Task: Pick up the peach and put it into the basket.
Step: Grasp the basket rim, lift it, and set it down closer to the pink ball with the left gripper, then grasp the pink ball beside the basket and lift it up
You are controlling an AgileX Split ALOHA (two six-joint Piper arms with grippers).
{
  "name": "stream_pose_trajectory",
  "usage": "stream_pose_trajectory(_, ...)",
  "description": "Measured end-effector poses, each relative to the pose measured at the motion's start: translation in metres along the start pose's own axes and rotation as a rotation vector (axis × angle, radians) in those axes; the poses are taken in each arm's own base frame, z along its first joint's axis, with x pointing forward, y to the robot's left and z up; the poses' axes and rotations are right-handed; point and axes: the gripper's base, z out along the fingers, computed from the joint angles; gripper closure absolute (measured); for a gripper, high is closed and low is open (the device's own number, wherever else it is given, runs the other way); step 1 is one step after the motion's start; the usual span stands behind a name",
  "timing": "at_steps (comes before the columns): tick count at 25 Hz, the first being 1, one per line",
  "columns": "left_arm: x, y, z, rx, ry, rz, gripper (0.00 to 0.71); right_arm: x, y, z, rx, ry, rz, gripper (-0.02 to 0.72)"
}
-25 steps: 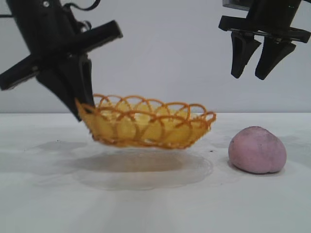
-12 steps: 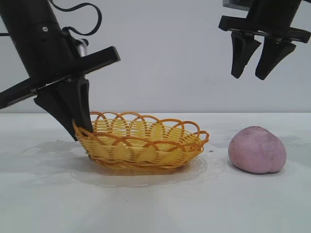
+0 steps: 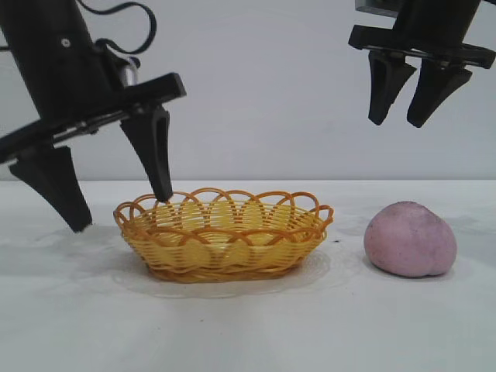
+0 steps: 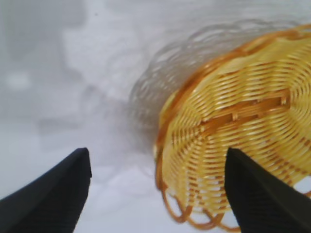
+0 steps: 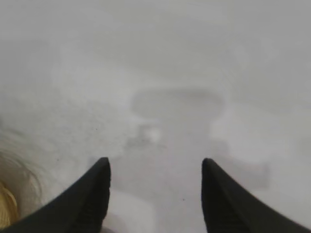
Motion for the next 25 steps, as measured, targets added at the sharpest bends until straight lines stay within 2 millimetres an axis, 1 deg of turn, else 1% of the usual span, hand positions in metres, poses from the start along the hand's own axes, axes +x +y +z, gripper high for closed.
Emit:
stream_pose_trajectory(4,0.004,0.01,-0.004,-0.112,0.043,0.115,0.193,0.0,0.0,0.0,0.0,0.0,0.005,0.295)
stream_pose_trajectory(7,0.003,0.022,-0.005,-0.159,0.048,0.107,0.193,0.0,0.0,0.0,0.0,0.0,0.008,0.295)
stream_pose_trajectory(11,0.004,0.056,-0.011,-0.197,0.06,-0.004,0.193,0.0,0.0,0.0,0.0,0.0,0.007,0.295)
stream_pose_trajectory(15,0.01,0.091,-0.018,-0.232,0.09,-0.104,0.193,0.0,0.0,0.0,0.0,0.0,0.007,0.295)
stream_pose_trajectory(18,0.015,0.107,-0.023,-0.242,0.113,-0.158,0.193,0.0,0.0,0.0,0.0,0.002,0.008,0.295)
stream_pose_trajectory(21,0.019,0.114,-0.03,-0.248,0.131,-0.187,0.193,0.001,0.0,0.0,-0.002,0.008,0.01,0.295)
stream_pose_trajectory(25,0.029,0.11,-0.048,-0.25,0.131,-0.194,0.193,0.001,0.0,0.0,-0.002,0.011,0.01,0.295)
